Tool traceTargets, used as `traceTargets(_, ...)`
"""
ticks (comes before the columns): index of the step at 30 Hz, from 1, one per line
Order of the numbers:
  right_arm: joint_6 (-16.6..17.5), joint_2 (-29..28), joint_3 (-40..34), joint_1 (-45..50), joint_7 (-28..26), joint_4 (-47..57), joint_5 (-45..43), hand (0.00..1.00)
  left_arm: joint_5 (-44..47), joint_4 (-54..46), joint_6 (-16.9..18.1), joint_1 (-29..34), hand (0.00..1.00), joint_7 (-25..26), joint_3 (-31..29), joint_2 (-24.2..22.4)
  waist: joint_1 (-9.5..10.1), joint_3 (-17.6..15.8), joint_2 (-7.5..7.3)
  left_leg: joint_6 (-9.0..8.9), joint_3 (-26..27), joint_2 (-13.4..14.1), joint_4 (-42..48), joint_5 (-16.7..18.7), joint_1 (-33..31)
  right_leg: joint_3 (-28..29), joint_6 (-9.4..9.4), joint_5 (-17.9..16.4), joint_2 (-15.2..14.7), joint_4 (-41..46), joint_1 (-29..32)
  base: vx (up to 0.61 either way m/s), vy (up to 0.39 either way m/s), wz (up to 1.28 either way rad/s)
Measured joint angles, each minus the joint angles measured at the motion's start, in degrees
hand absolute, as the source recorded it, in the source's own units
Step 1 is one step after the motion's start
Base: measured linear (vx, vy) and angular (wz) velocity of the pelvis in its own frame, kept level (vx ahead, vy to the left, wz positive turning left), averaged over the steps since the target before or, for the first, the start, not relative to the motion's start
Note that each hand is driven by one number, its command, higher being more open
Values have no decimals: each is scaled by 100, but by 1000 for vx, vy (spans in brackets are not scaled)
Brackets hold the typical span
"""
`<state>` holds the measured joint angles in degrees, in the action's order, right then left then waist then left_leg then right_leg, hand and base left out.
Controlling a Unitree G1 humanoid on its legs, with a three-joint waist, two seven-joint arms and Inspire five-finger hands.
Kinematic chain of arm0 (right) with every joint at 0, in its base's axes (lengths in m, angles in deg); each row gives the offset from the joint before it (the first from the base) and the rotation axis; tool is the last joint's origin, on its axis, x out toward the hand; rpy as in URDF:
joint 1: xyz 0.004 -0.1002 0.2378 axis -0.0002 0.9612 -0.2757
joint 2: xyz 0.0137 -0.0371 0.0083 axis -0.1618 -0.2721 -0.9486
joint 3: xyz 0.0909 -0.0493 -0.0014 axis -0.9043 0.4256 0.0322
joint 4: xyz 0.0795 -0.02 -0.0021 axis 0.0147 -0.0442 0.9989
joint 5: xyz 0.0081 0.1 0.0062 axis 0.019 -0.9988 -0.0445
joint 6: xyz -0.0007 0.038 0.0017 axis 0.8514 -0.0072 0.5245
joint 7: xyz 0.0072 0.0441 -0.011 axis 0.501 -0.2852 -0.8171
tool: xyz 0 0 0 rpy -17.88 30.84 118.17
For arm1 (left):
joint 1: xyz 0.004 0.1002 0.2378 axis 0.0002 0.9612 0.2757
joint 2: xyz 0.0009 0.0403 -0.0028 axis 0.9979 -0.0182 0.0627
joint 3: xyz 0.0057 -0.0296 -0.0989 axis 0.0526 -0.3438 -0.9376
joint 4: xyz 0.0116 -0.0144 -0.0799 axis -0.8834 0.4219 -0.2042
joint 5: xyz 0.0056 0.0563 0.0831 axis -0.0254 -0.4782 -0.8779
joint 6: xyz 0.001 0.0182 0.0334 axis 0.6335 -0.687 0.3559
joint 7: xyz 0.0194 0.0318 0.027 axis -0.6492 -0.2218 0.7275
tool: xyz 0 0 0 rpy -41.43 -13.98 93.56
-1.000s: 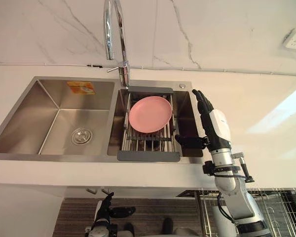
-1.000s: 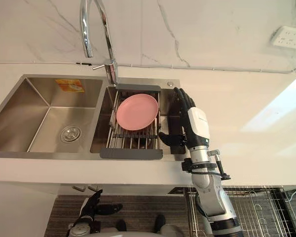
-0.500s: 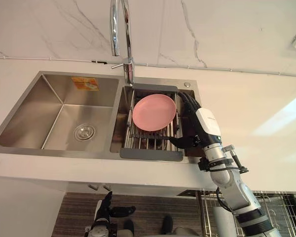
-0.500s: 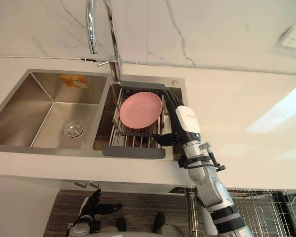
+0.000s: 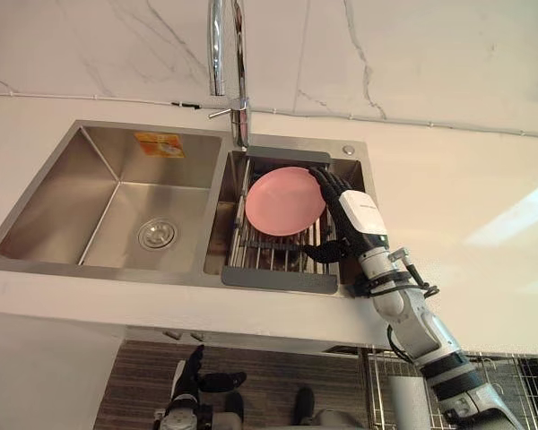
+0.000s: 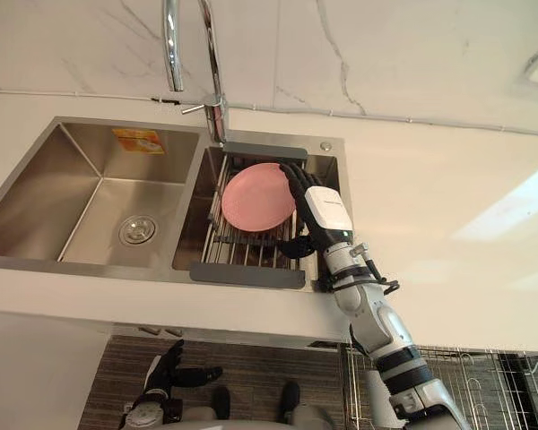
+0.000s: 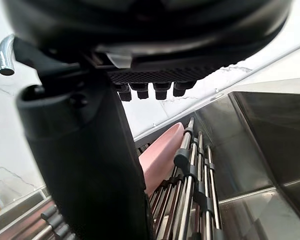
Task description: Walk over to the sink, pick up the cup, carry it to the dishwasher, place the cup inside the dishwasher, then close the dishwasher door
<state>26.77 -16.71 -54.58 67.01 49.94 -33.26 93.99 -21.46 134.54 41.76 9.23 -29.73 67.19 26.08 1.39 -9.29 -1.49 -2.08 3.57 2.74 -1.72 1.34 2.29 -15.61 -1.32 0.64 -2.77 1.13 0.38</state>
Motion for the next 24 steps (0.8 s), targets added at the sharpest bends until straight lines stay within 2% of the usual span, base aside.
traceTargets(11,-125,-19,10,-288,190,-442,197,100,107,-44,66,0,100,-2,1,-3,59,-59,24,13,-120,-24,-1,-22,-140,-51,21,-51,-46,184,178,-23,-1,4)
traceTargets(18,-250,-50,-33,-759,371,-626,206,100,186,-167,87,-5,100,6,9,-43,72,-256,126,31,-172,-57,1,-69,-231,-91,20,-53,-79,196,246,0,0,4)
traceTargets(24,-292,-75,-39,-881,389,-832,198,100,214,-192,88,-5,100,7,14,-50,106,-290,141,19,-197,-71,67,-106,-276,-101,12,-58,-99,204,245,13,-2,2)
